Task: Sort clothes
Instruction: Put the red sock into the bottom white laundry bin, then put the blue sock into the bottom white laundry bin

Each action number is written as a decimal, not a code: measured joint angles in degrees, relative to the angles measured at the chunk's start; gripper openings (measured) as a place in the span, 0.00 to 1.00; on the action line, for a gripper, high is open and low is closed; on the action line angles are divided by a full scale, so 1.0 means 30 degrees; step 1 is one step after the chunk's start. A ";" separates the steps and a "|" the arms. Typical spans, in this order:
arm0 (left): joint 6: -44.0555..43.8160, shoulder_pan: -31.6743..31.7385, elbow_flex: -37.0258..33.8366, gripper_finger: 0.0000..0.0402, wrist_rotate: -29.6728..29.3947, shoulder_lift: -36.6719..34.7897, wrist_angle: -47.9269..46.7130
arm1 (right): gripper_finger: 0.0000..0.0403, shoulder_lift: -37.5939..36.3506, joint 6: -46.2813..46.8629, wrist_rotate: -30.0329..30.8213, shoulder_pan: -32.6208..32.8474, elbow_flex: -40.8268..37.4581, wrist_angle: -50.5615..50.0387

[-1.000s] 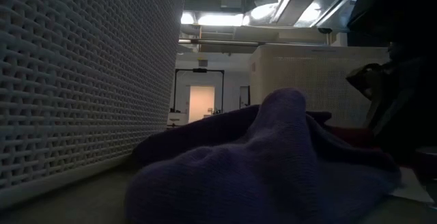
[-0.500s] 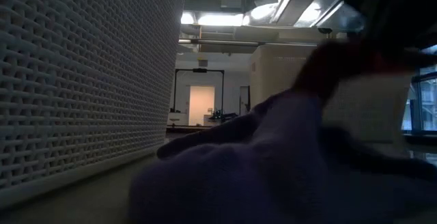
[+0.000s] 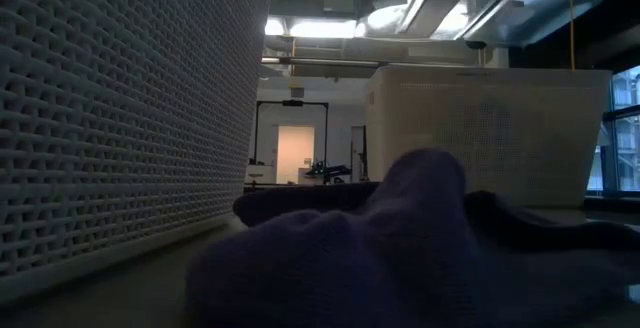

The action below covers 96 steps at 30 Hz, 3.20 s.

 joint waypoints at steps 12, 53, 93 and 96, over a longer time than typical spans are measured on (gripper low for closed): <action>0.0000 0.0000 0.0000 0.42 0.0000 0.0000 0.0025 | 0.08 0.0000 -0.7812 0.0196 -0.1073 0.1178 0.9031; -0.0495 -0.1486 -0.0007 0.42 0.1698 0.0000 0.0539 | 0.68 0.3702 -0.6787 -0.8617 -0.5807 0.3405 1.0942; -0.0277 -0.1268 -0.0007 0.42 0.1294 0.0000 0.0459 | 0.68 0.2965 0.0872 -0.5271 -0.5026 -0.6982 0.7220; -0.0277 -0.1268 -0.0007 0.42 0.1242 0.0000 0.0452 | 0.68 0.2965 0.0334 -0.5675 -0.5592 -0.7937 0.9212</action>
